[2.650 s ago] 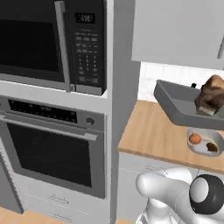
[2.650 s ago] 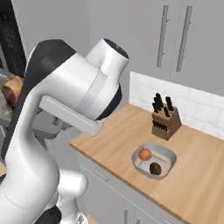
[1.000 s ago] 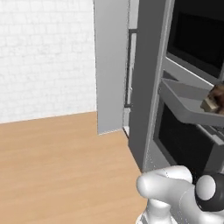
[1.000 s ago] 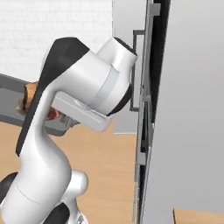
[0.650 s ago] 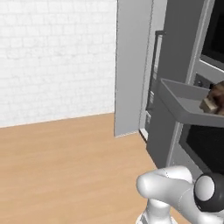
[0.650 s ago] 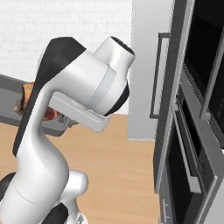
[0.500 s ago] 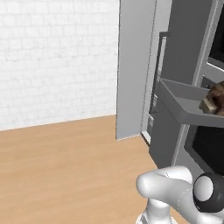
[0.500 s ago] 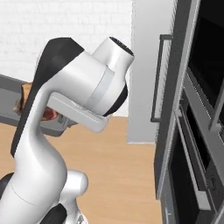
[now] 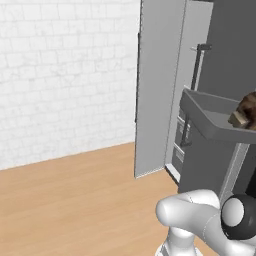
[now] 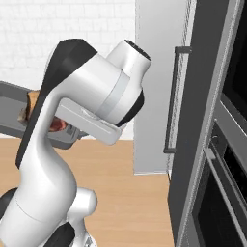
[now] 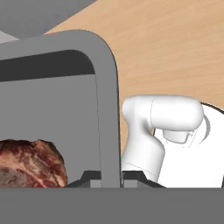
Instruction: Take the meat container that has the steak and place it on the second highest rack of the freezer. Then take the vegetable container that has the mushroom and onion and place it on the highest rack of the freezer.
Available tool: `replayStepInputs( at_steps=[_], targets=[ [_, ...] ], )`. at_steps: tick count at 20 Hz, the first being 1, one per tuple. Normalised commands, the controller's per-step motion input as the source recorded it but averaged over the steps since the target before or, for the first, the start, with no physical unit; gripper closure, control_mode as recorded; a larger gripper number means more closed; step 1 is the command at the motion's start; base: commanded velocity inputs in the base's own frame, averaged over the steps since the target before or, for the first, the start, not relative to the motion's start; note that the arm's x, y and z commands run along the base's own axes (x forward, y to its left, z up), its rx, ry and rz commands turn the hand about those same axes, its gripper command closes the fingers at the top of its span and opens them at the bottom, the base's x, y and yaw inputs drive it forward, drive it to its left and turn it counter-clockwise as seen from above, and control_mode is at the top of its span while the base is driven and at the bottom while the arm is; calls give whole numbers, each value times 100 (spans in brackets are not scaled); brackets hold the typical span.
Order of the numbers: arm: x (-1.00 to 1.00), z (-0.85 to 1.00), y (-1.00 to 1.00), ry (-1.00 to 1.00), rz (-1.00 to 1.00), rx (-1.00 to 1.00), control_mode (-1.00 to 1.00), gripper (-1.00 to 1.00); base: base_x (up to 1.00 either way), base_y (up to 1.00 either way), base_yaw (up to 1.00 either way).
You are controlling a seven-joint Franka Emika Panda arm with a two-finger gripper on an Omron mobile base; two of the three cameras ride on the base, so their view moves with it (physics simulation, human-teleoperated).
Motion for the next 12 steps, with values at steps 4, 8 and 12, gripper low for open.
replayStepInputs(
  at_steps=[4,8,12],
  targets=[
    [0,0,0,0,0,0,100,100,63,57,-26],
    [0,0,0,0,0,0,100,100,59,55,-33],
    [0,0,0,0,0,0,100,100,59,52,-40]
  ],
)
